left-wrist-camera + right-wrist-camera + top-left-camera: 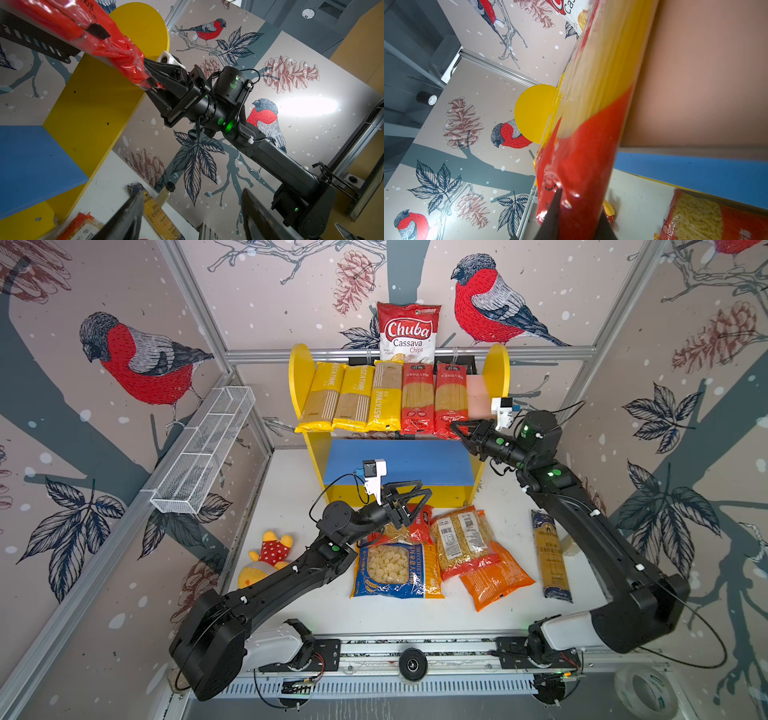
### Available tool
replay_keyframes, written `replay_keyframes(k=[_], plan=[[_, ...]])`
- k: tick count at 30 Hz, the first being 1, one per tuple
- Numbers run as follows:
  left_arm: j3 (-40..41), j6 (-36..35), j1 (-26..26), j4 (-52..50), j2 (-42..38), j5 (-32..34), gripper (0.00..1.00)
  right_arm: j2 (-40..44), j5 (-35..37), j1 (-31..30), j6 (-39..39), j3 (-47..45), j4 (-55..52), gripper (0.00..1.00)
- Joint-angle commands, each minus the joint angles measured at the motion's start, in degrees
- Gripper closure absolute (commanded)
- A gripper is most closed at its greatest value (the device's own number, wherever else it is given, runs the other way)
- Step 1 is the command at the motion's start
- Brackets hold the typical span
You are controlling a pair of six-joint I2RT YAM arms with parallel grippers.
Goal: Arrange pasta packages on shelves
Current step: Place the pasta bag on the shelf.
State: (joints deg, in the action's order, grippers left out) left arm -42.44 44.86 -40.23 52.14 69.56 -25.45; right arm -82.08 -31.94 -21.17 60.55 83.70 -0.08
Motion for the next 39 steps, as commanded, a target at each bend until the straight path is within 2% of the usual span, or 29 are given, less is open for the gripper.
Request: replay_keyframes(k=[1,6,14,23,28,33,39], plan=[[0.26,-1.43,-0.03,0.26,-0.47,0.30,0.27,-0.60,-1.27,0.89,-2.69,2.08,-0.70,0.89],[0.08,-1.88,-0.03,0.06,-0.20,0.21,0.27,-3.00,-5.31,3.30,-7.64,7.24,-7.47,0.96],[-0.02,-1.27,-0.11,0.86,0.47,0.15,0.27,-4.05,-4.67,4.24,-4.94,5.31,-3.78,0.84],[0.33,-2.35,-0.11,-0.36,-0.07,0.47,0.28,-2.70,-3.81,4.28,-4.19,2.23,-1.62,0.64],[0.34,-2.58,-0.11,-0.24,0.32,0.22,0.28,0.08,-4.55,4.24,-4.77,-0.49,-1.07,0.48],[-0.08,-5.96,-0.11,-3.97,-0.40,1.26,0.28,4.31,-5.44,4.82,-9.83,-2.99,-4.52,0.29],[-1.03,-13.57,-1.85,-11.66,-2.03,5.30,0.28,10.76,-8.10,6.42,-16.08,-8.71,-6.74,0.18]])
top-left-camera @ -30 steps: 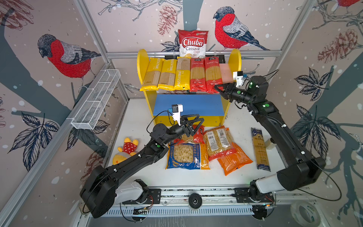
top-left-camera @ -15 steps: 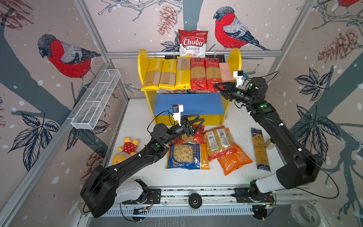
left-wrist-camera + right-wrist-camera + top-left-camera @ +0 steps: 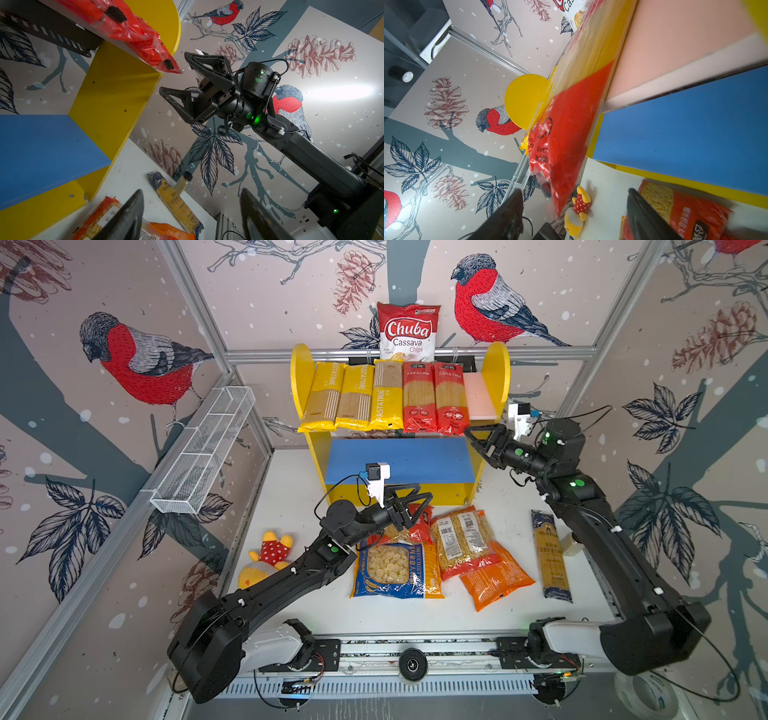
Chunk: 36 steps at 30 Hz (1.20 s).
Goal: Arrange pasta packages on shelves
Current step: Place the pasta bag on the shelf, then move the pasta bag to the middle-right of the table.
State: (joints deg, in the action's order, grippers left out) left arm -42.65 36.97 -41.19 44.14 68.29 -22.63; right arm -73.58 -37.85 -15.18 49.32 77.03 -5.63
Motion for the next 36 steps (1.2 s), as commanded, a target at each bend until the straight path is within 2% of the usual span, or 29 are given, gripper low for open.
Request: replay_keyframes(k=[1,5,10,13,16,20,23,26,32,36], plan=[[-1.06,-7.42,-1.64,-5.15,-0.92,3.67,0.28,3.96,-2.99,0.53,-5.66,-3.17,-1.22,0.16],[-2.20,-15.43,-6.17,-10.94,-0.78,10.05,0.28,9.65,-5.64,0.27,-10.31,-5.77,-3.18,0.08],[-3.35,-23.18,-12.07,-14.11,2.25,17.78,0.28,16.01,-7.70,-0.96,-16.56,-13.67,-6.59,0.09],[-3.49,-25.90,-14.60,-13.92,5.37,20.92,0.28,18.90,-6.16,-1.90,-16.90,-22.21,-7.20,0.11],[-3.64,-27.65,-16.51,-13.31,8.53,25.02,0.27,21.47,-1.55,-2.09,-16.61,-30.10,-7.03,0.13],[-4.37,-26.99,-16.91,-15.06,12.93,27.88,0.27,20.58,8.87,0.64,-17.07,-35.97,-11.81,0.16],[-4.12,-24.87,-16.91,-13.32,15.45,26.89,0.27,16.61,20.04,4.87,-16.59,-37.15,-18.14,0.17],[-3.81,-22.28,-16.99,-10.21,17.62,24.79,0.27,12.06,31.69,9.07,-15.67,-35.93,-21.88,0.14],[-3.50,-18.75,-17.43,-6.69,19.97,21.83,0.27,6.29,45.96,14.56,-12.54,-36.93,-16.15,0.08],[-2.89,-18.80,-17.43,-5.88,19.62,21.31,0.27,2.05,54.37,17.07,-11.07,-37.20,-13.98,0.05]])
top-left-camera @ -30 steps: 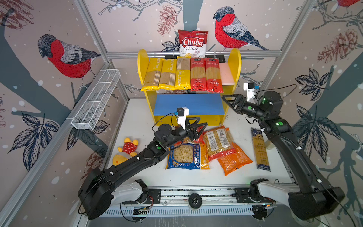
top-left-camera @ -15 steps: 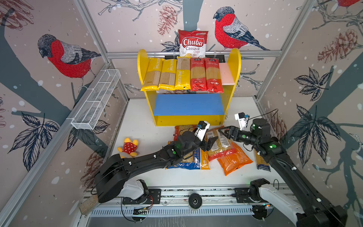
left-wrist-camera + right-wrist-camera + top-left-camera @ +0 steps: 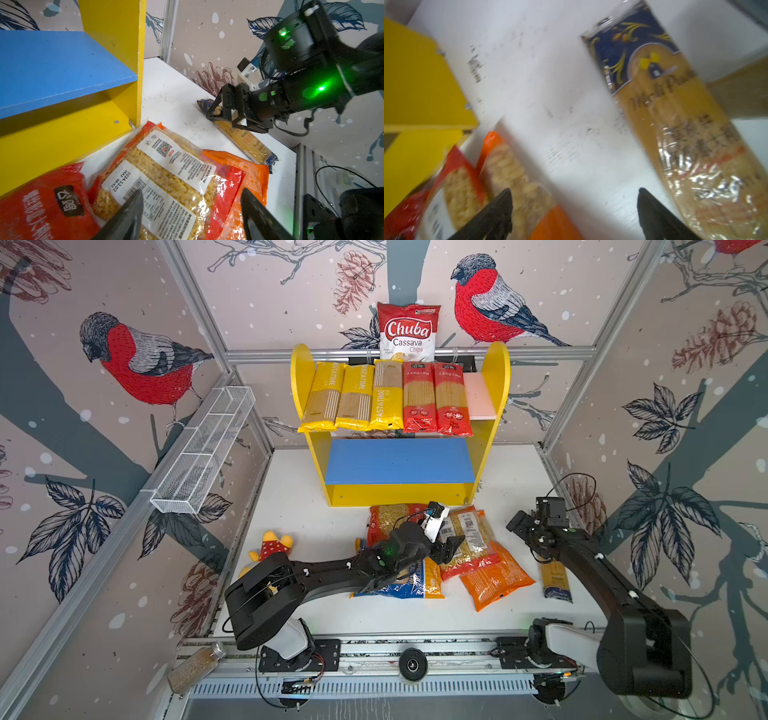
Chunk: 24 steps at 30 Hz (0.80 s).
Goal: Arrange pasta packages on shelves
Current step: Move the pasta bag to the middle-right of the table.
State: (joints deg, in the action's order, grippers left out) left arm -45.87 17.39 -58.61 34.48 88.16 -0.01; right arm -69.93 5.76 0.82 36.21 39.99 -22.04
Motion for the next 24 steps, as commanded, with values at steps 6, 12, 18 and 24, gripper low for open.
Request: replay_keyframes(k=[6,12,18,24], plan=[[1.33,-1.28,-0.01,4.02,-1.32,-0.90,0.27,-3.66,15.36,4.36,5.18,-3.24,7.60,0.05],[1.34,-1.44,-0.01,4.23,-1.37,-1.02,0.27,-9.58,3.60,4.89,4.31,-4.56,11.94,0.13],[1.59,-0.95,-0.01,4.94,-1.15,-1.24,0.27,-11.78,-0.46,-3.88,5.34,-2.78,13.36,0.16],[1.48,-0.92,-0.01,4.77,-1.31,-0.92,0.27,-17.09,-5.22,-6.40,1.60,4.34,12.31,0.12]])
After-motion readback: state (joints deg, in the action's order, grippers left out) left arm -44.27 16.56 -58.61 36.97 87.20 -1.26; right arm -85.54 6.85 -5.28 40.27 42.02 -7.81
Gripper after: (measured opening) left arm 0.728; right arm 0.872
